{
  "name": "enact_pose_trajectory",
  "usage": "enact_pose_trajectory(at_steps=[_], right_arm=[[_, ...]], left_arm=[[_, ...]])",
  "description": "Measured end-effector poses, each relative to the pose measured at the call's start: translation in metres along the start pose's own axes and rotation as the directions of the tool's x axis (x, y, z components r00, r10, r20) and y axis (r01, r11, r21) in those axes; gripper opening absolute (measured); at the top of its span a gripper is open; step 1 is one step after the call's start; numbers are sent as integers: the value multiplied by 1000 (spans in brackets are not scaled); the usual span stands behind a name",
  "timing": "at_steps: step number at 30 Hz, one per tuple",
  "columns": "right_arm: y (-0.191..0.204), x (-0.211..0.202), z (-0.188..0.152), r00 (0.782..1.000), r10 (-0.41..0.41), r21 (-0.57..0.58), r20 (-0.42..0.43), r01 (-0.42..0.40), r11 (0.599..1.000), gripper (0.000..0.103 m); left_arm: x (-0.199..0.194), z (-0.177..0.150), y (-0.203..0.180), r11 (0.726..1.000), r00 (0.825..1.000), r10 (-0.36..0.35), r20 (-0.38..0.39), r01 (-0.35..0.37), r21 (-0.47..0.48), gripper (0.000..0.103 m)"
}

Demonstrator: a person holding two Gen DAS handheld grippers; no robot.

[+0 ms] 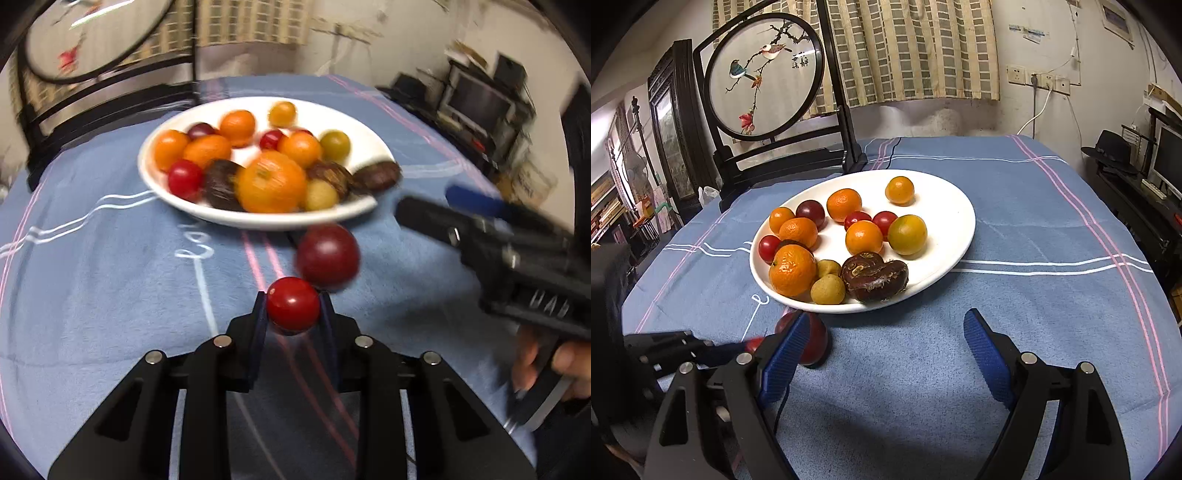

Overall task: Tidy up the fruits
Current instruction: 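Grasp a red cherry tomato with the left tool while the right grasps a dark red plum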

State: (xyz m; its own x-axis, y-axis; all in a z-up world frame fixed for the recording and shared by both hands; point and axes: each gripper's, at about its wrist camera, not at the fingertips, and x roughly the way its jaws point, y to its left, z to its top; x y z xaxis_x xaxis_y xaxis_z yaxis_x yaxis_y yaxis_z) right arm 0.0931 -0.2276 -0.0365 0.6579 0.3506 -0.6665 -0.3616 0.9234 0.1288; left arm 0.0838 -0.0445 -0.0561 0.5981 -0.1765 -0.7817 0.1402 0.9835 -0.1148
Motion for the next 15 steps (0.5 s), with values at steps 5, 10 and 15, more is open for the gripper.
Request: enact_pose_trajectory(at_steps=[5,10,15], right_arm=[[8,6,-4,999,13,-30,-29,-13,999,86],[24,16,-11,995,49,-66,-86,-55,996,86],[47,26,-12,987,57,-112,-151,-74,991,86]], left_arm=[[-15,7,18,996,995,79,64,-76,-48,27],[-17,11,33,989,990,121,67,-114,-96,27],[-18,12,47,980,987,151,58,-142,-139,27]])
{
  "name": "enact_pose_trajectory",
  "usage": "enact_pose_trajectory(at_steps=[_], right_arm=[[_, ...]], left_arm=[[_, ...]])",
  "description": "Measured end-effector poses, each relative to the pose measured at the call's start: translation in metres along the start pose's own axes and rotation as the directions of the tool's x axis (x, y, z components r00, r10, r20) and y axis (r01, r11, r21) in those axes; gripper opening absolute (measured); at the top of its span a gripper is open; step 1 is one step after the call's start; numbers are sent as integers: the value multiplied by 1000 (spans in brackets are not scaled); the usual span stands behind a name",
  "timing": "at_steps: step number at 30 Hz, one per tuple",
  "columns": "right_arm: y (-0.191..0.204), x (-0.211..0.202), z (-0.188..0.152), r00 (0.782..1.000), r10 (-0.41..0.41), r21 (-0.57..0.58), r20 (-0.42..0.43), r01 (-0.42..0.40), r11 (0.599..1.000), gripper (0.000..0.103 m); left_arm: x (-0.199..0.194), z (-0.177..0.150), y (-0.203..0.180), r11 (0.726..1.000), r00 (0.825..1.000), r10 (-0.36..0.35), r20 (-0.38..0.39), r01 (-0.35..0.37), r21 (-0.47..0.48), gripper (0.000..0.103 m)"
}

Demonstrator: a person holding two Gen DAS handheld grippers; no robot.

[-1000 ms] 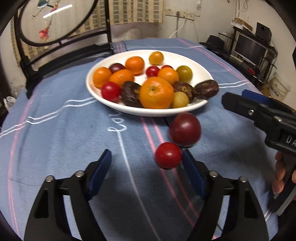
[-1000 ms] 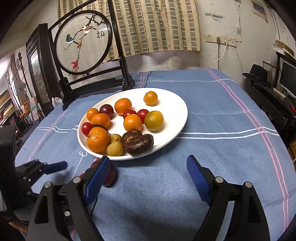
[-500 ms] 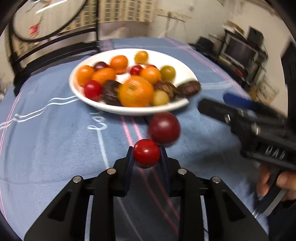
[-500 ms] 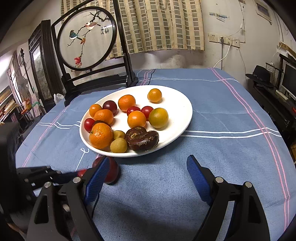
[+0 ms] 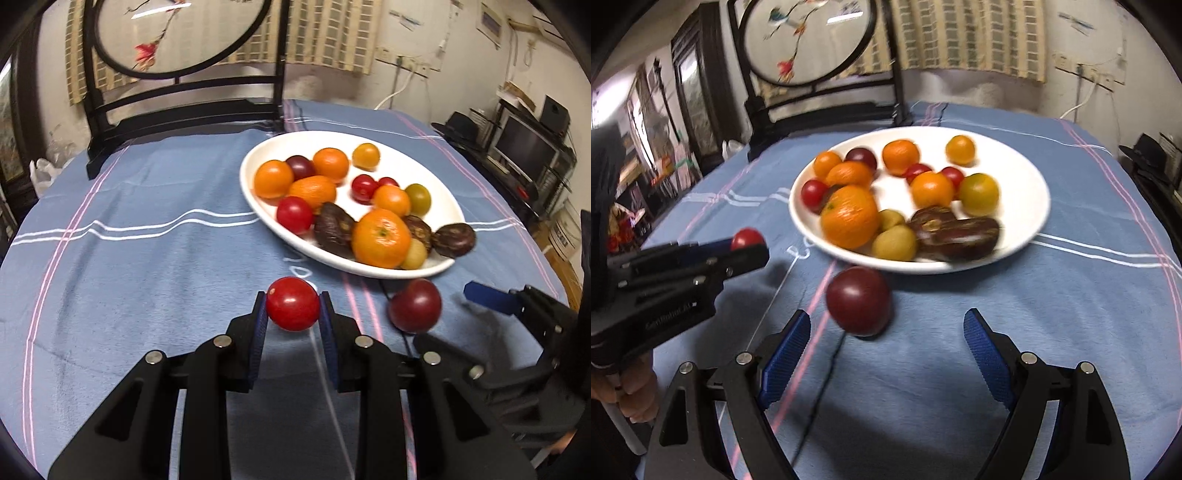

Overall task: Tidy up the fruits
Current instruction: 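Grasp a red cherry tomato with the left tool while the right grasps a dark red plum, then place the tomato and the plum on the plate with both tools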

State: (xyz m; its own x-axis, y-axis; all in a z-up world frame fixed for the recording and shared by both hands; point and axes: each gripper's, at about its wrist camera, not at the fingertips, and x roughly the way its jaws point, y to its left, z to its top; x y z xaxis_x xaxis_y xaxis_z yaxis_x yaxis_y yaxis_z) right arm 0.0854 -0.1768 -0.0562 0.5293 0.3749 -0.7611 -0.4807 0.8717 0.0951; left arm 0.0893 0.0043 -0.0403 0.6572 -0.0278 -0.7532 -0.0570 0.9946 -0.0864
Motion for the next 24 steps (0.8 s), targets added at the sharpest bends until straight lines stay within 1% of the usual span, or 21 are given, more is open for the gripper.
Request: enact_pose_trajectory(at_steps=[2,6,8,9,10,11,13,16,21,23,24], right_arm=[[13,8,4,1000,-17,-34,-25,16,999,86],[31,24,11,997,-57,-86,-51,53,995,86],[32,29,13,996,-71,-80,-49,67,995,74],[31,33,13,995,-74,-70,-62,70,995,52],[29,33,13,995,-83,-62,-59,79,995,43],[28,32,14,995,-81,-51,-56,78,996,41],[22,27,14,996,-57,-27,-63,56,998,41],[15,14,12,998,-41,-5,-46,41,999,41],[2,-19,11,1000,3,36,26,-4,999,41],[-3,-32,15,998,7,42,61,-9,999,41],[-6,-38,17,997,3,40,74,-6,999,41]], left_arm=[[0,1,4,1000,1000,4,0,-4,-11,27],[-2,0,11,999,1000,4,1,-4,-33,27],[-1,0,13,999,1000,0,-6,-1,-39,27],[0,0,13,999,1000,-4,-12,3,-42,27],[0,0,14,999,1000,-7,-16,7,-45,27],[1,0,14,999,1000,-9,-18,8,-46,27],[1,-1,13,999,1000,-7,-17,6,-42,27],[-1,-1,11,1000,1000,-4,-6,4,-29,27],[-10,0,3,1000,999,-10,31,10,-3,27],[-17,5,0,1000,999,-18,42,19,-11,27],[-24,11,-4,999,997,-34,63,35,-9,27]])
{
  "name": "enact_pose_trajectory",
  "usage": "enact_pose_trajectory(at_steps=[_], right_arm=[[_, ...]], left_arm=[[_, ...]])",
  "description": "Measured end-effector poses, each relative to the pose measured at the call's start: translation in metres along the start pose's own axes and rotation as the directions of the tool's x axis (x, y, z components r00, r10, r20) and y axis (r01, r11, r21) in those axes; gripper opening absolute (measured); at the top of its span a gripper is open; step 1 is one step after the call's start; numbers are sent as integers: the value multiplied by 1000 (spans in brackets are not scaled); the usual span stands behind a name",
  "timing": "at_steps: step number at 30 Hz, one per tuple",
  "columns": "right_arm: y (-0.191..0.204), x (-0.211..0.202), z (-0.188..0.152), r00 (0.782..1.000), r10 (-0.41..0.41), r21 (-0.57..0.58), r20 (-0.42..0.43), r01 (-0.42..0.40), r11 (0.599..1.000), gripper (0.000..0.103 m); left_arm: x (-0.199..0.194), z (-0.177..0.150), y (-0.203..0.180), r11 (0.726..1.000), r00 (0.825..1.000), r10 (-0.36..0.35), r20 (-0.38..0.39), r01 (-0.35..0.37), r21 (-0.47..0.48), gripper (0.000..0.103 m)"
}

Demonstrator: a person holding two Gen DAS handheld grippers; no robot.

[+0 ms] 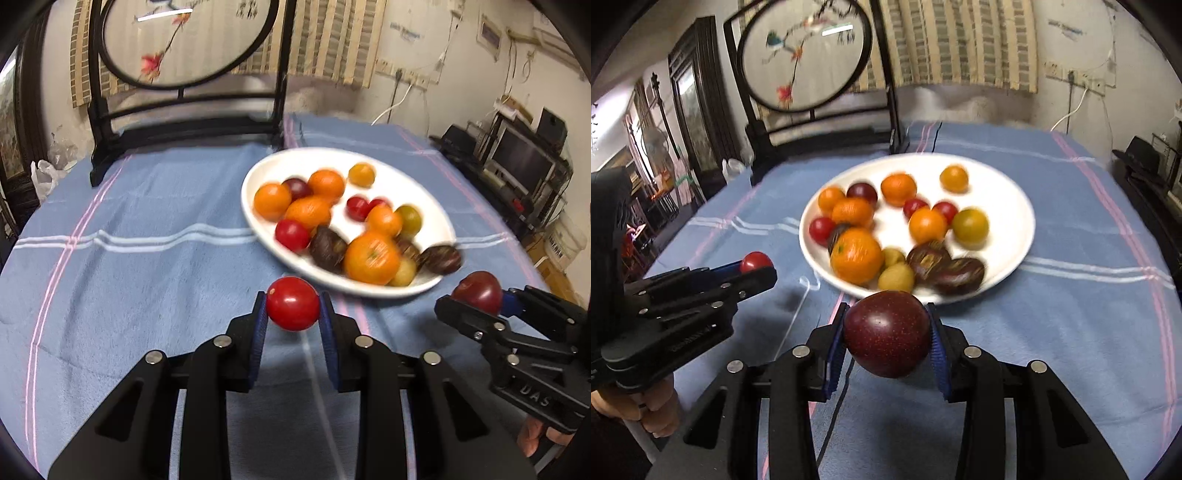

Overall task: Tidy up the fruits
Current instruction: 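Place the tomato and the plum on the plate with both tools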

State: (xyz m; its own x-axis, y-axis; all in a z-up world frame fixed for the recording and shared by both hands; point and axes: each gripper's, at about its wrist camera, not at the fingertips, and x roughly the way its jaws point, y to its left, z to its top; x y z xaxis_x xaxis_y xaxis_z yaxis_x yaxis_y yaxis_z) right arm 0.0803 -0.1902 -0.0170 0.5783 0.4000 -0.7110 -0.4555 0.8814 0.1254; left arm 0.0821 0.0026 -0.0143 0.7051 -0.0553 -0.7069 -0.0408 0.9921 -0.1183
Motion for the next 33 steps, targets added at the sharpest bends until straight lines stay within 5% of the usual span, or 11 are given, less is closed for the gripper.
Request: enact_pose_trajectory(at_steps=[8,17,19,20,33], right_arm=[[-17,-3,38,994,-48,-4,103,49,999,42],[-28,53,60,995,-92,5,49,92,996,44],[-31,55,62,993,-93,14,68,92,996,75],[-34,53,62,991,-105,29,87,102,994,77],[-67,14,39,992,-48,166,115,28,986,82]], left_arm=[[5,64,-25,999,999,15,50,-17,50,27],[70,89,-30,1000,999,20,-42,-19,11,29],[77,90,-29,1000,999,1,-48,-1,-5,50],[77,90,-28,1000,999,3,-43,-3,-9,65],[33,71,-24,1000,1000,14,23,-14,-6,75]])
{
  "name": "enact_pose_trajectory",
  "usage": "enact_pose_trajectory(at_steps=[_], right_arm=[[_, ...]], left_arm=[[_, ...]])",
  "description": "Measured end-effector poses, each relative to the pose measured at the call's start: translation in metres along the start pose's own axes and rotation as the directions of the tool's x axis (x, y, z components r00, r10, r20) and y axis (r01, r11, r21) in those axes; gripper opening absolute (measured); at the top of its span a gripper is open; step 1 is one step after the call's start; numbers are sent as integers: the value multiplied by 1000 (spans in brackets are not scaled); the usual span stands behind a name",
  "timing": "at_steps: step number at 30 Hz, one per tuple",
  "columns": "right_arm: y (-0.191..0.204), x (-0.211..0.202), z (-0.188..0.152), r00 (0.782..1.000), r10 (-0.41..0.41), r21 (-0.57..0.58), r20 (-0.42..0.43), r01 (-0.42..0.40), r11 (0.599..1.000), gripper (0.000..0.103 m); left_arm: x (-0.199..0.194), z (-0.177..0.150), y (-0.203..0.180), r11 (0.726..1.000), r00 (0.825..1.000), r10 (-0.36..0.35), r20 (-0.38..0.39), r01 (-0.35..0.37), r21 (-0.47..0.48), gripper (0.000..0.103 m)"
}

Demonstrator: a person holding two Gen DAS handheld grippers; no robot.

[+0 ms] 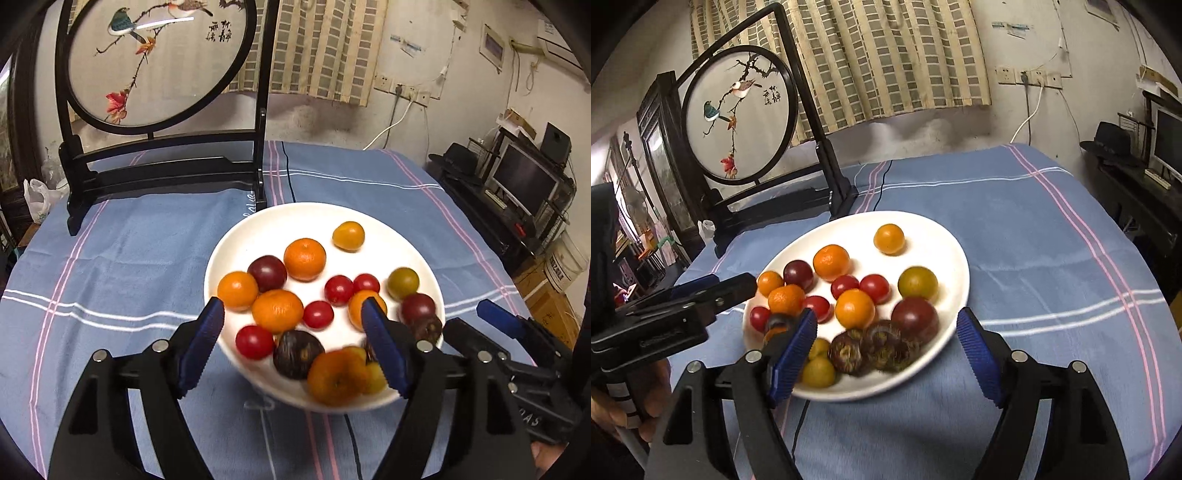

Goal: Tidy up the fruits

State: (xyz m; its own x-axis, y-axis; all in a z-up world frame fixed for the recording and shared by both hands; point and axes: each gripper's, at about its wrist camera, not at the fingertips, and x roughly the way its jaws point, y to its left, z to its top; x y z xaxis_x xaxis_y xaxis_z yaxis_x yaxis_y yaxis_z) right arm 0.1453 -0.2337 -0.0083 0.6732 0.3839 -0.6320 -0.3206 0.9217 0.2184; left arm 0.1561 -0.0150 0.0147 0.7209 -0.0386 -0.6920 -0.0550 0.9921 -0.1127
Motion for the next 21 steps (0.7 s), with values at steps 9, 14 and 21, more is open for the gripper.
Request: enact_pose_trajectory(at_steps=[9,14,21], right_arm=[[19,-24,-25,1000,-11,-56,-20,10,998,88],[32,-34,-44,999,-39,-96,-36,35,995,96],[46,-40,-63,996,-51,-146,-67,40,988,97]], left_arm=[[-38,-31,0,1000,999,20,25,-20,-7,81],[-51,-48,-1,999,999,39,32,-39,0,84],[-62,-70,1,999,999,44,20,-44,-2,88]])
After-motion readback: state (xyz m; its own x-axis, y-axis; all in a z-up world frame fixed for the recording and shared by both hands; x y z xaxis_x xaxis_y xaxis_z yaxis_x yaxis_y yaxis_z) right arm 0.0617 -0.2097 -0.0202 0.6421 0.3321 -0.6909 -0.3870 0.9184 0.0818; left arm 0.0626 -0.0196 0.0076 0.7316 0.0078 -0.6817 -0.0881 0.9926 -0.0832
